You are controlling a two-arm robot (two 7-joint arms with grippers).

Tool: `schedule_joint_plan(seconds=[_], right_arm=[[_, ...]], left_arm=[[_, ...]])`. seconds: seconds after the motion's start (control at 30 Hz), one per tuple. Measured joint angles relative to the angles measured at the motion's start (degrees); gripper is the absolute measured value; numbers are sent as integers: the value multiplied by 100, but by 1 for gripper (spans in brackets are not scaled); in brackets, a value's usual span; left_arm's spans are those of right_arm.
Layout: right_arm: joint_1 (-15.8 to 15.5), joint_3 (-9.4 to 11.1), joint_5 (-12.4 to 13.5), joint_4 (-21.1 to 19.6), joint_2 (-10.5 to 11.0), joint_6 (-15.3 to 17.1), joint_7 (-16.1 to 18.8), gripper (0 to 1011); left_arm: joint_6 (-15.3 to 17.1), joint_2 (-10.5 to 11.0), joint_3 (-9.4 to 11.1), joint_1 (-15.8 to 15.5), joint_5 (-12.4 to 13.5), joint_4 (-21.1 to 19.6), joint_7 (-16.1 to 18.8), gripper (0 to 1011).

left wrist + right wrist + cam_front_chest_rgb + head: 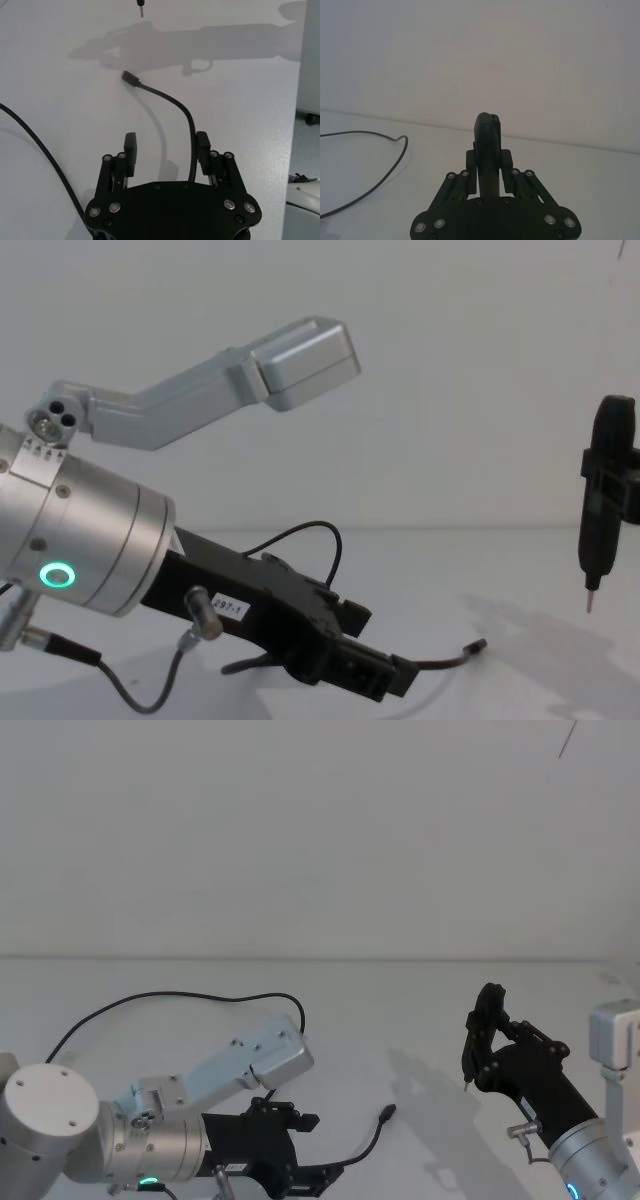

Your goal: Pick up the data cable with the one hand.

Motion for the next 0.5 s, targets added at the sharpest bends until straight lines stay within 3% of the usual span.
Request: schedule_joint_plan(seconds=[0.13, 0.5], right_arm=[[0, 0, 0, 0, 0, 0, 0, 283], [0, 0, 0, 0, 0, 0, 0, 283]], left_arm=[[17, -9, 10, -13, 9, 8, 7, 599], [39, -17, 22, -25, 21, 17, 16, 282]])
